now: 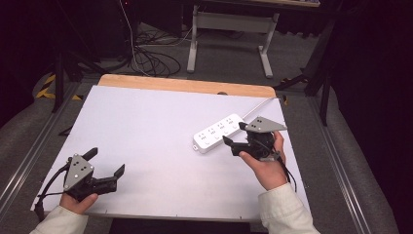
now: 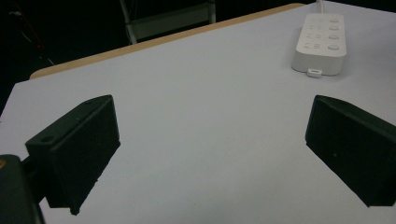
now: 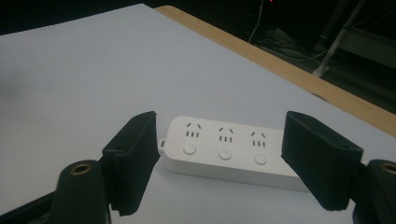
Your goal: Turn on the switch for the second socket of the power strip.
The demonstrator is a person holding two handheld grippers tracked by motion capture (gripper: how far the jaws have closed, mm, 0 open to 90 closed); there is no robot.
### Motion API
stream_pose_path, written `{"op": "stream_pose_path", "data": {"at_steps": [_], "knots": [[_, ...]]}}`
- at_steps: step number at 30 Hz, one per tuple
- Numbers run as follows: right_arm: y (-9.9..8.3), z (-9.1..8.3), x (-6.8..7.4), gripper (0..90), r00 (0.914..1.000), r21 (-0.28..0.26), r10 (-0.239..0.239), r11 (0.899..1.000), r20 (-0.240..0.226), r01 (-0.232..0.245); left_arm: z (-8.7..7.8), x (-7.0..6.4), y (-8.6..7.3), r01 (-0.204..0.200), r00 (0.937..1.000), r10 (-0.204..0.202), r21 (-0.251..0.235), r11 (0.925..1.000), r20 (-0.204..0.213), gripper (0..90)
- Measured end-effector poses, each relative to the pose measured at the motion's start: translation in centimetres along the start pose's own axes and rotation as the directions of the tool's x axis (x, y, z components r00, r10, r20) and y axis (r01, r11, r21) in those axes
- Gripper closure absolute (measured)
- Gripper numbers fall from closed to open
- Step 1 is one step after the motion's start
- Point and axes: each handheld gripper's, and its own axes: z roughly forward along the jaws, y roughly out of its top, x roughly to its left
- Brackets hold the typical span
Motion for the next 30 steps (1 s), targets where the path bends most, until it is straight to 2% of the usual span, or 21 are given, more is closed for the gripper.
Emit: {"op": "stream_pose_path", "data": {"at_steps": [4,8,12,14,17,18,21,24,28,30], "knots": [[-0.7,-0.9,0.6,25.6,0.9995,-0.015,-0.004,1.000,-0.031,0.004,-0.1,0.0,-0.1,0.006,0.9999,-0.006,0.008,1.0000,0.013,3.3],[-1.7,-1.9,1.1,23.9,0.9993,-0.035,-0.026,0.999,-0.026,0.025,-0.4,-0.1,-0.1,0.012,0.9997,-0.012,0.012,0.9999,0.020,3.2],[-3.2,-2.4,1.2,21.8,0.9957,-0.054,-0.017,0.998,-0.091,0.012,-0.9,-0.8,-0.2,-0.020,0.9995,0.019,0.007,0.9998,0.023,3.1],[-3.9,-2.6,1.2,21.1,0.9926,-0.071,-0.007,0.997,-0.121,-0.002,-1.0,-1.0,-0.3,-0.025,0.9994,0.025,0.005,0.9997,0.025,3.1],[-5.0,-2.7,1.3,18.7,0.9878,-0.067,-0.008,0.998,-0.156,-0.003,-1.1,-1.0,-0.3,-0.033,0.9992,0.033,0.006,0.9994,0.024,2.7],[-5.7,-2.7,1.4,18.4,0.9854,-0.062,-0.012,0.998,-0.170,0.001,-1.1,-1.0,-0.3,-0.029,0.9993,0.029,0.005,0.9996,0.025,2.5],[-6.4,-2.8,1.5,18.4,0.9833,-0.064,-0.012,0.998,-0.182,0.001,-1.1,-0.9,-0.3,-0.014,0.9995,0.014,-0.002,0.9999,0.029,2.5],[-7.2,-2.8,1.6,18.4,0.9816,-0.053,-0.018,0.999,-0.190,0.009,-1.1,-0.9,-0.3,0.015,0.9981,-0.015,-0.007,0.9999,0.059,1.0],[-8.0,-2.9,1.7,18.4,0.9785,-0.047,-0.013,0.999,-0.206,0.003,-1.1,-1.1,-0.3,0.009,0.9983,-0.009,-0.001,1.0000,0.057,0.3],[-8.4,-2.8,1.8,17.9,0.9776,-0.040,-0.013,0.999,-0.210,0.005,-1.0,-1.0,-0.3,0.022,0.9977,-0.022,0.006,0.9997,0.065,0.2]]}}
